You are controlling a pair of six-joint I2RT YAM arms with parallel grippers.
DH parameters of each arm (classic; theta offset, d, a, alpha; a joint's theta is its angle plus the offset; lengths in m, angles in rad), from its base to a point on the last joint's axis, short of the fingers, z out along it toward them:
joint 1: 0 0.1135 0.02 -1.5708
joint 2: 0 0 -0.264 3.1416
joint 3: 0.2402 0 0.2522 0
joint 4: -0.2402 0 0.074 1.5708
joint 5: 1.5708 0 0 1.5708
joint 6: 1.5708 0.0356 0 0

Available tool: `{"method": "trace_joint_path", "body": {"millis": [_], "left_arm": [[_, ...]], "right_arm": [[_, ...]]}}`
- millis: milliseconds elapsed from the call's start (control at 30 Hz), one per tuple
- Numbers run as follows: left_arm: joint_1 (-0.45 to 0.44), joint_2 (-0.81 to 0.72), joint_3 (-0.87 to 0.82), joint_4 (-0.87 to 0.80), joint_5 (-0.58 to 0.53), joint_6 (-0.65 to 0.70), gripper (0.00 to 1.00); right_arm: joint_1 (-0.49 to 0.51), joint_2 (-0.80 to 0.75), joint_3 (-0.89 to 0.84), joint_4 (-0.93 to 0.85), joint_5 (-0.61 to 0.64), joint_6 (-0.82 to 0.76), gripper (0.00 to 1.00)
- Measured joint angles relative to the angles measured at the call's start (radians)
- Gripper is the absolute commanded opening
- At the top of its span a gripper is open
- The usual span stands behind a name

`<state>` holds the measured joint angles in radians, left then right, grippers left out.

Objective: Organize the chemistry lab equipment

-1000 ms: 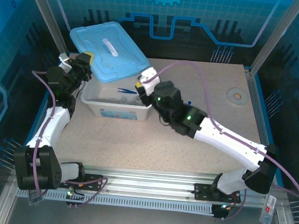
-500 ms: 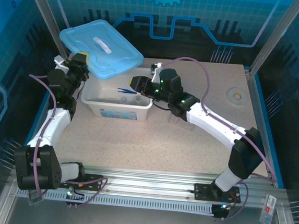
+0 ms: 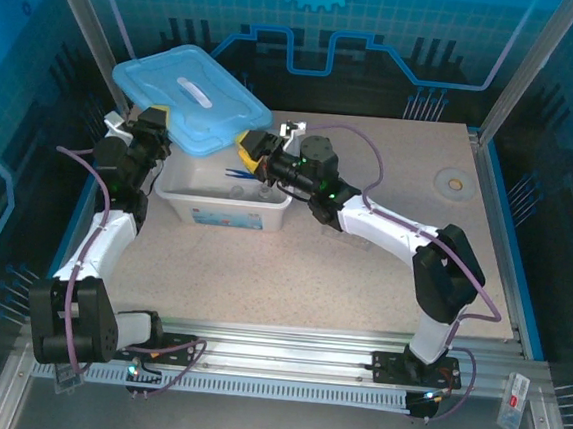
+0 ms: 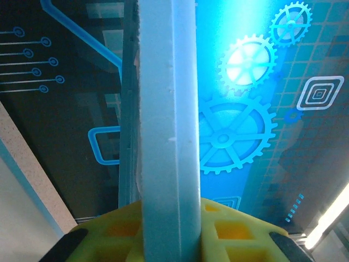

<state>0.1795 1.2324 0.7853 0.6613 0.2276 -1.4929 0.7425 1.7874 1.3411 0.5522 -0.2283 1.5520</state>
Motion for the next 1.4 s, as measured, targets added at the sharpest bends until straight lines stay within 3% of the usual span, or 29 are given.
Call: {"method": "trace_joint_path", "body": {"millis": [700, 1167, 1400], "left_arm": [[0.0, -0.02, -0.018, 0.003, -0.008, 0.007, 0.13], [0.001, -0.035, -0.033, 0.024, -0.037, 0.011, 0.12], [0.006, -0.036, -0.048, 0.021, -0.073, 0.017, 0.15]], "right_arm": [[0.018, 0.042, 0.028, -0.03, 0.11, 0.09, 0.42], [0.055, 0.169, 0.219, -0.092, 0.185, 0.155, 0.27], [0.05, 0.188, 0.262, -0.093, 0.212, 0.151, 0.03]]}}
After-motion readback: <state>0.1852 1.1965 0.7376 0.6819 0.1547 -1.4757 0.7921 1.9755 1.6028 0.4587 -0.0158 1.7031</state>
